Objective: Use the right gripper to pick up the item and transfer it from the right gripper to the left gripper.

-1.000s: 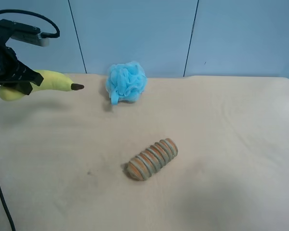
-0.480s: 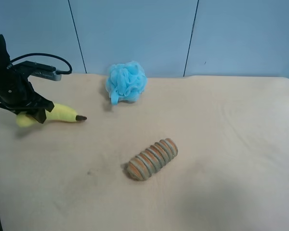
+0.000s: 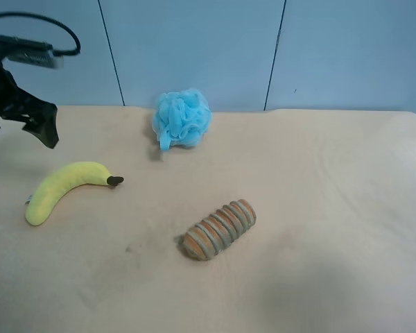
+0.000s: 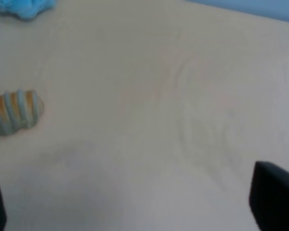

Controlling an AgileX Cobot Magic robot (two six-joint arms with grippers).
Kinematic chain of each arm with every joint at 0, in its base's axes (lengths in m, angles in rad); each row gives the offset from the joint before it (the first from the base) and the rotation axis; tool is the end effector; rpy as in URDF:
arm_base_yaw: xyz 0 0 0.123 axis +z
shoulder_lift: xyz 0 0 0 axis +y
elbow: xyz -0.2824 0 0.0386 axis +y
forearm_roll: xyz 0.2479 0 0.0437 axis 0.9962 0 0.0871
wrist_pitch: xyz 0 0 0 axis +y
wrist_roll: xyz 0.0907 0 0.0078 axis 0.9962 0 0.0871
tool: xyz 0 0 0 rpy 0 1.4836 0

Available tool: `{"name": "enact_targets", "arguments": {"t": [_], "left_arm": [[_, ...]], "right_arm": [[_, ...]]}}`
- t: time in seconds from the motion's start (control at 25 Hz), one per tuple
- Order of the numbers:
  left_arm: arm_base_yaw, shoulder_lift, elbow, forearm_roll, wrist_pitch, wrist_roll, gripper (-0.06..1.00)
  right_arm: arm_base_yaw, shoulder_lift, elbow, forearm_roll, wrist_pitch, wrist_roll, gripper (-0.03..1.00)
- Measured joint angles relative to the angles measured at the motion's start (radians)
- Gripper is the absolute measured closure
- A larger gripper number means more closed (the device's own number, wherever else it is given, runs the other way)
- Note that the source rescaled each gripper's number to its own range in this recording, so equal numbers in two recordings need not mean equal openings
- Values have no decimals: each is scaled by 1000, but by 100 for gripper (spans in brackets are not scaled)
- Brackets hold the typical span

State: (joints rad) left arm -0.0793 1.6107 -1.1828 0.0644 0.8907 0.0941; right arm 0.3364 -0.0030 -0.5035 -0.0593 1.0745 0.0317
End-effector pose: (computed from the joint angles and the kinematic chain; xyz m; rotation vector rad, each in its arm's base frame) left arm 0.3231 -0.0211 0.2548 0.2871 2.7868 0.0834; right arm -0.0044 -0.0066 0.2771 -0.3083 2.0306 0.1579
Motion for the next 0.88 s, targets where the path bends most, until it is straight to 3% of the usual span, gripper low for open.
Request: {"name": "enact_targets", "arguments": {"t": [0.2,0.28,0.44,0.68,0.88], "left_arm": [[0,-180,-49,-19,250,-6,-5],[0,-265,-49,-20,302,-7,-5],[0,-455,16,-20,307,-7,-5],[0,-798,254,-44,323,-7,-5],[0,-1089,368,-64,324,-6,-5]], "right_arm": [[0,0,0,0,0,0,-3],[0,0,0,0,0,0,-3],[0,0,0,0,0,0,-3],[0,0,0,0,0,0,-3],[0,0,0,0,0,0,-3]]}}
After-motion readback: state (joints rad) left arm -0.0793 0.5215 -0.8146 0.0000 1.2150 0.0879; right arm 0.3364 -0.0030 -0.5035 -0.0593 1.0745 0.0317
